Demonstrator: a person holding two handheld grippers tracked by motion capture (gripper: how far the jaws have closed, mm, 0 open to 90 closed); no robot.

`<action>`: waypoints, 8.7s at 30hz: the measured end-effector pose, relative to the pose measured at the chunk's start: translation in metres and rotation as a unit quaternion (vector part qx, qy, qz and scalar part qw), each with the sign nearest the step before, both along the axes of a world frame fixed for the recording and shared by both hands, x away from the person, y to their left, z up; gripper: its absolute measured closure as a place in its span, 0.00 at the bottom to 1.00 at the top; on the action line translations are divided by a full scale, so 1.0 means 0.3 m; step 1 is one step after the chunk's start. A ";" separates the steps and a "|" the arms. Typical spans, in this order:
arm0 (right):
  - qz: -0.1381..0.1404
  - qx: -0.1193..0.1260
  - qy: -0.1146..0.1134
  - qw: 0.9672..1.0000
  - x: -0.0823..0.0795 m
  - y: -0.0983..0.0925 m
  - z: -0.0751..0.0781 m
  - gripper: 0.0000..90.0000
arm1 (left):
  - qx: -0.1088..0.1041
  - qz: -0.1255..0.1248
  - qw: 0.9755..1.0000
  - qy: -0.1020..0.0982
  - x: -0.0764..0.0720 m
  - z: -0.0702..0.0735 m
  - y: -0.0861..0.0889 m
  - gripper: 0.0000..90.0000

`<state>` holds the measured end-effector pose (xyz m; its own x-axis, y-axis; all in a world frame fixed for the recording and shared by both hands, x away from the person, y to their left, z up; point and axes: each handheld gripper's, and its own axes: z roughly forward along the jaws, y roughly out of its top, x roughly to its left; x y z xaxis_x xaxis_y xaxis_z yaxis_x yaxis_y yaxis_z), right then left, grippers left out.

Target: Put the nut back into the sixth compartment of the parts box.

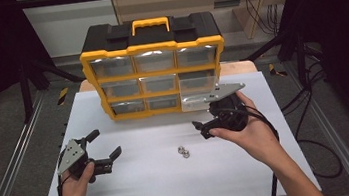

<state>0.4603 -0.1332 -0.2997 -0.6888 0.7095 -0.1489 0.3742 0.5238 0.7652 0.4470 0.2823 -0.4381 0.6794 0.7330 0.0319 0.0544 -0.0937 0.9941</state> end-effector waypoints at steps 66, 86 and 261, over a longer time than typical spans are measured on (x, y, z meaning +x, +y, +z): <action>0.036 -0.067 0.119 0.990 0.034 0.152 -0.394 0.08 | -0.012 0.000 1.000 -0.006 0.011 0.004 0.012 0.01; 0.045 -0.097 0.143 0.984 0.077 0.225 -0.432 0.10 | -0.017 0.000 1.000 -0.006 0.008 0.007 0.015 0.01; -0.005 -0.022 0.050 0.999 0.051 -0.104 -0.134 0.78 | 0.004 0.004 1.000 -0.005 0.007 0.001 0.016 0.01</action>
<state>0.4755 -0.1644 -0.3399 -0.6941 0.7112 -0.1115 0.4528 0.5517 0.7004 0.4490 0.2870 -0.4377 0.6727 0.7385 0.0451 0.0445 -0.1012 0.9939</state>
